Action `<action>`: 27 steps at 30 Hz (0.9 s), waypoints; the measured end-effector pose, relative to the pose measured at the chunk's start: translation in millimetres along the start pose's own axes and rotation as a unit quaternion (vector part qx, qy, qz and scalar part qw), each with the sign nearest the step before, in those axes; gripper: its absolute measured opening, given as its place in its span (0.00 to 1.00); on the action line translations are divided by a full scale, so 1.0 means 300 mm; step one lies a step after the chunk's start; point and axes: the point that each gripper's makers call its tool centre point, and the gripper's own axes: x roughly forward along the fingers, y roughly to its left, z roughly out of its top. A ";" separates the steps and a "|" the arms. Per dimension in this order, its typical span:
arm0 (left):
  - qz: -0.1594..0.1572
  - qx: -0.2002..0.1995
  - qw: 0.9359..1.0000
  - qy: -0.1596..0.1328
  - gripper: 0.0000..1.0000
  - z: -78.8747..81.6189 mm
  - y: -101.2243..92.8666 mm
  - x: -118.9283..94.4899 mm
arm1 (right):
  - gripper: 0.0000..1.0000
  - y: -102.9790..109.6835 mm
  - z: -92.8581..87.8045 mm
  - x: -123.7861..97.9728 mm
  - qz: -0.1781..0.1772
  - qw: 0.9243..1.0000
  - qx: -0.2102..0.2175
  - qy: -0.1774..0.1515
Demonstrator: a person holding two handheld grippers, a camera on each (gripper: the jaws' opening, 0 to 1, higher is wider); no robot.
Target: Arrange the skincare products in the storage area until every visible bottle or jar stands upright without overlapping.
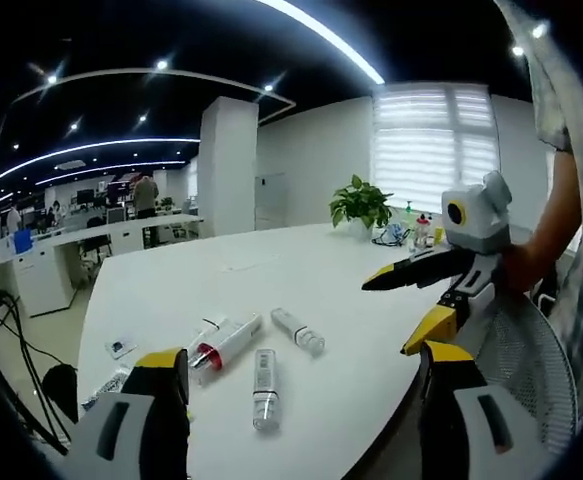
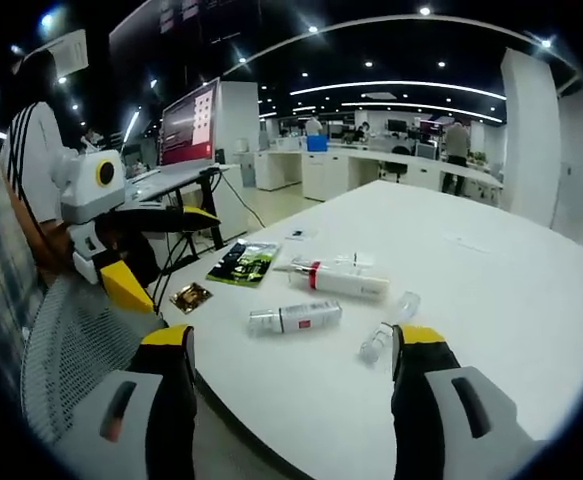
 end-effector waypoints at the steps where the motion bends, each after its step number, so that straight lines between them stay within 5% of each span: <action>1: 0.000 -0.002 1.000 0.001 0.99 -0.002 0.000 0.000 | 0.78 -0.001 0.000 0.000 -0.001 1.000 0.000 0.000; 9: 0.014 -0.003 1.000 0.014 0.98 -0.021 0.020 0.001 | 0.70 -0.013 -0.002 0.000 0.000 1.000 0.013 0.012; 14: 0.025 -0.001 0.999 0.022 0.96 -0.031 0.033 -0.001 | 0.66 -0.029 0.061 0.008 0.001 1.000 0.023 0.007; 21: 0.042 0.003 0.998 0.037 0.93 -0.050 0.055 -0.003 | 0.60 -0.085 0.202 0.089 0.011 0.999 -0.028 -0.013; 27: 0.053 0.007 0.997 0.046 0.91 -0.062 0.070 -0.006 | 0.53 -0.165 0.264 0.208 0.028 0.993 -0.111 0.021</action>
